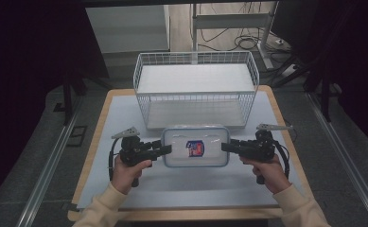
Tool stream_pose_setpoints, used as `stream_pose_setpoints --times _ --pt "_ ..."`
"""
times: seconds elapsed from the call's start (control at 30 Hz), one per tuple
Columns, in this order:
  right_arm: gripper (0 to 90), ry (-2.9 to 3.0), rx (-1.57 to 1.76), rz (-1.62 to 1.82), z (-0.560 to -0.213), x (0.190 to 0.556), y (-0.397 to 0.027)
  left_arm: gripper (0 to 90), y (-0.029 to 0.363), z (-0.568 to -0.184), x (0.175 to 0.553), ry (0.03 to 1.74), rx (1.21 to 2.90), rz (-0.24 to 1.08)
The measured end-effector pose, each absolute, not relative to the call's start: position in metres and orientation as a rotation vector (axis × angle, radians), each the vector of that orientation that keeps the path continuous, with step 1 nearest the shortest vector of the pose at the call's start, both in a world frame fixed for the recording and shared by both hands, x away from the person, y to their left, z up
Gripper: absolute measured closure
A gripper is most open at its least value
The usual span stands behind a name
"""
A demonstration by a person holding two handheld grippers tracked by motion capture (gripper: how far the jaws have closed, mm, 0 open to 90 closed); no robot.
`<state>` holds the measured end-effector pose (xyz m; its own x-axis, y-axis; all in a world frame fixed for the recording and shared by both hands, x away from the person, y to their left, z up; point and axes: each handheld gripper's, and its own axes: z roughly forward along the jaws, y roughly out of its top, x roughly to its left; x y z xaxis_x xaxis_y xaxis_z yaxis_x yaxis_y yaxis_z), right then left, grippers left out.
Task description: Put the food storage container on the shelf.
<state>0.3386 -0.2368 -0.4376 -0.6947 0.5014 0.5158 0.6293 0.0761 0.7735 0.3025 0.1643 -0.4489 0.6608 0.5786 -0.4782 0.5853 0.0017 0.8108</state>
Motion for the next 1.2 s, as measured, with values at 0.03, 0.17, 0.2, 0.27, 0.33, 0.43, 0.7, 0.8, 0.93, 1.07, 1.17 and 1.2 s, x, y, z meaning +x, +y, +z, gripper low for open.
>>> stream_pose_setpoints --times 0.03,0.17,0.2,0.27,0.33,0.43,0.7,0.8,0.93,1.07,1.17,1.2 --pt "54.6 -2.224 -1.168 -1.712 -0.428 0.342 -0.235 49.5 0.165 -0.445 0.304 0.960 1.653 -0.001" --pt "54.5 -2.236 -1.157 -1.728 -0.416 0.346 -0.232 49.6 0.167 -0.431 0.309 0.948 1.643 0.018" --pt "54.5 -2.242 -1.149 -1.734 -0.412 0.348 -0.231 49.6 0.168 -0.425 0.310 0.943 1.641 0.030" --pt "54.0 -2.258 -1.138 -1.758 -0.400 0.352 -0.230 49.5 0.167 -0.415 0.312 0.935 1.639 0.052" --pt "54.0 -2.266 -1.130 -1.771 -0.393 0.355 -0.230 49.5 0.167 -0.410 0.315 0.931 1.636 0.059" --pt "53.9 -2.267 -1.125 -1.778 -0.388 0.359 -0.230 49.5 0.167 -0.403 0.318 0.929 1.635 0.065" --pt "53.9 -2.250 -1.120 -1.809 -0.373 0.372 -0.230 49.5 0.167 -0.386 0.331 0.921 1.632 0.082" --pt "53.9 -2.243 -1.116 -1.818 -0.367 0.378 -0.229 49.5 0.168 -0.379 0.336 0.910 1.638 0.091" --pt "53.9 -2.245 -1.121 -1.832 -0.359 0.383 -0.227 49.5 0.170 -0.372 0.344 0.905 1.634 0.089" --pt "53.8 -2.249 -1.127 -1.834 -0.351 0.389 -0.227 49.5 0.170 -0.368 0.350 0.908 1.630 0.083" --pt "53.8 -2.251 -1.137 -1.836 -0.344 0.394 -0.226 49.5 0.170 -0.363 0.356 0.910 1.624 0.078" --pt "53.8 -2.255 -1.136 -1.836 -0.342 0.396 -0.226 49.5 0.170 -0.361 0.358 0.910 1.623 0.075"
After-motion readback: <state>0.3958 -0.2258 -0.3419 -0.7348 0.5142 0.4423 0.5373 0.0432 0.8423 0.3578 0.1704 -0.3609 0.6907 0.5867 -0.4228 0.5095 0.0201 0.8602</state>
